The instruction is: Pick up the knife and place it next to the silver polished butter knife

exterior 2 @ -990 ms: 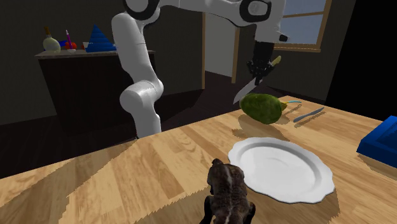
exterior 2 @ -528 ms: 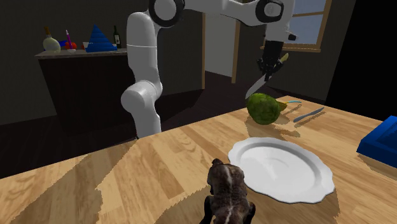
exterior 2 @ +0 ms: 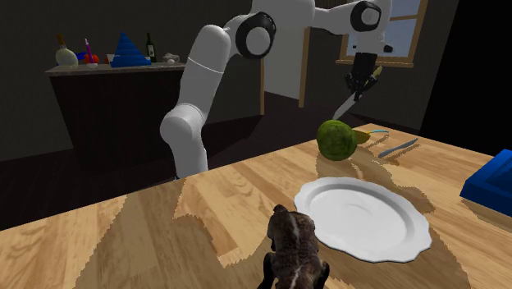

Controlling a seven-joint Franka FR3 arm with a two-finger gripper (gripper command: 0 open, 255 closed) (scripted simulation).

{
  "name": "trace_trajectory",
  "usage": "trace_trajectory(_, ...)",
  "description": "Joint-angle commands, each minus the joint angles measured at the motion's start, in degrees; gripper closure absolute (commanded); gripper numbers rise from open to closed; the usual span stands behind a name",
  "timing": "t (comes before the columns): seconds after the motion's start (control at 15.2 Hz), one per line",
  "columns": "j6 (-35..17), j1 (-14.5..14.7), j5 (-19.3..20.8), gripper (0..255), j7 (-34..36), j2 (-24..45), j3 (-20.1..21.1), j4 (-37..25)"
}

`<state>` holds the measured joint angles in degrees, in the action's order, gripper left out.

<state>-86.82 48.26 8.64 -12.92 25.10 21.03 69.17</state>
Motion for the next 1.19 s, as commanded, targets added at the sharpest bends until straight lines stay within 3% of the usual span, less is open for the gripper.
trace_trajectory(0.0, 5.75, 4.21, 2.7, 255, 1.58, 9.31, -0.19, -14.84)
trace_trajectory(1.12, -9.38, 1.59, 1.86, 255, 2.24, 6.28, -0.34, 3.48)
